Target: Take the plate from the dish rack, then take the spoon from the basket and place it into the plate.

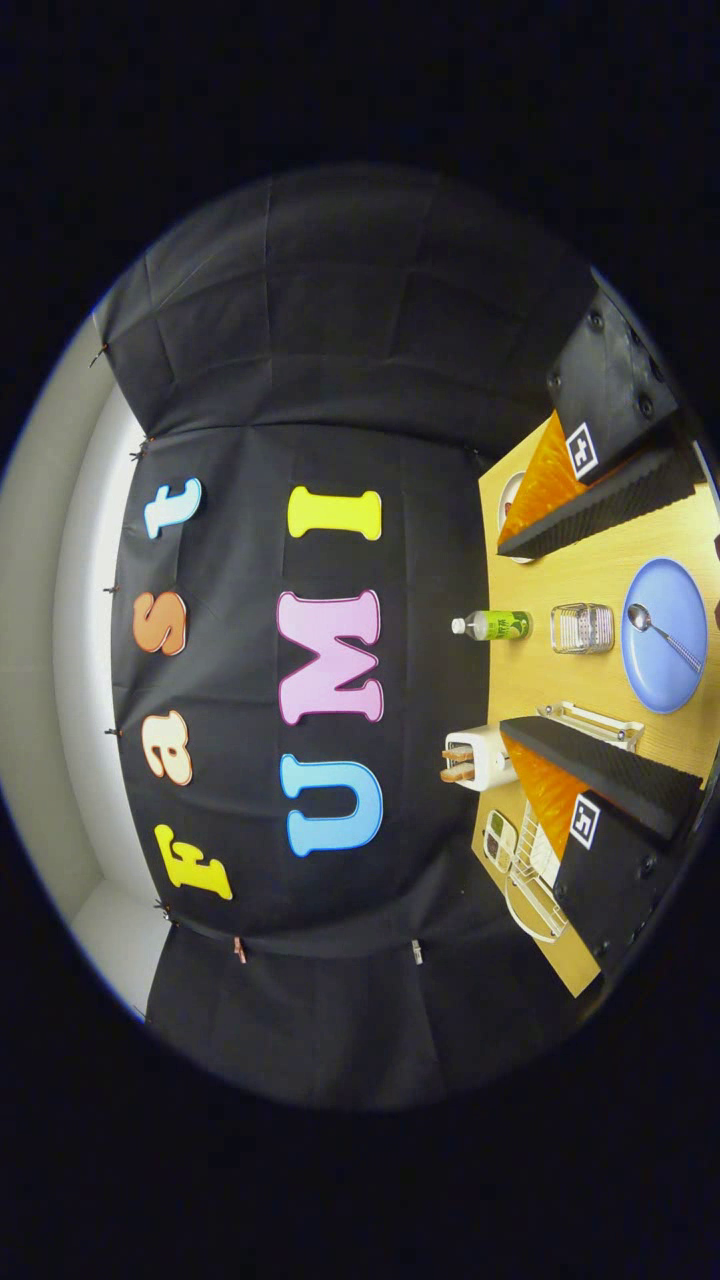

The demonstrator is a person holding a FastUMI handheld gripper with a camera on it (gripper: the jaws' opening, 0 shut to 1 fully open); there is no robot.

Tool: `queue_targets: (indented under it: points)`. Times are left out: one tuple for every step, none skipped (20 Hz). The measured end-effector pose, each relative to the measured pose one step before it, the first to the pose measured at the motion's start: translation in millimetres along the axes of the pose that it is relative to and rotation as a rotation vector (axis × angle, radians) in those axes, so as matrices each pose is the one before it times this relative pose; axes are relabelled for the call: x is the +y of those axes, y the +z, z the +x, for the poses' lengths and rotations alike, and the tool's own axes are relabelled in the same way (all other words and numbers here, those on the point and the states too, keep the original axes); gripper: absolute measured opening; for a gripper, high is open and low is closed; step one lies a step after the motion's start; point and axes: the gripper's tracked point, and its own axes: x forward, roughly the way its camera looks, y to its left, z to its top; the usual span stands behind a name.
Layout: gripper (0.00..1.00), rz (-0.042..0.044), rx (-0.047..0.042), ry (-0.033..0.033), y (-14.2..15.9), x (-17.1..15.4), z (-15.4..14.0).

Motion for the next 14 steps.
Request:
queue_targets:
  points:
    - [0.98, 0.00132, -0.00456, -0.01226, 2.55, -3.97, -1.29]
    - [0.98, 0.00193, -0.00596, -0.01139, 1.67, -3.67, -1.40]
    - [0.98, 0.00664, -0.00129, -0.00895, 0.15, -2.73, 0.18]
    - [0.98, 0.01014, 0.00241, -0.00792, -0.66, -3.42, -0.12]
    - [0.98, 0.01472, 0.00267, -0.00559, -1.72, -2.94, 0.75]
    - [0.98, 0.01653, 0.00394, 0.00121, -0.93, -2.50, 1.33]
    - [0.98, 0.01212, 0.00608, 0.00608, -0.37, -3.16, 1.97]
    - [0.98, -0.00417, 0.00951, 0.00783, -2.08, -4.59, 1.81]
    - [0.98, -0.01362, 0.00044, -0.00183, 1.05, -8.13, 2.77]
    - [0.98, -0.01664, -0.00595, -0.00761, 1.31, -8.95, 3.00]
    - [0.98, -0.00714, -0.00139, -0.00771, 1.29, -5.49, 0.65]
    - [0.98, 0.00696, -0.00406, -0.00474, 1.08, -3.71, -1.10]
    - [0.99, 0.01755, -0.00329, -0.00116, 0.93, -1.32, 0.38]
    - [0.98, 0.01937, 0.00575, 0.00210, -0.85, -0.81, -0.21]
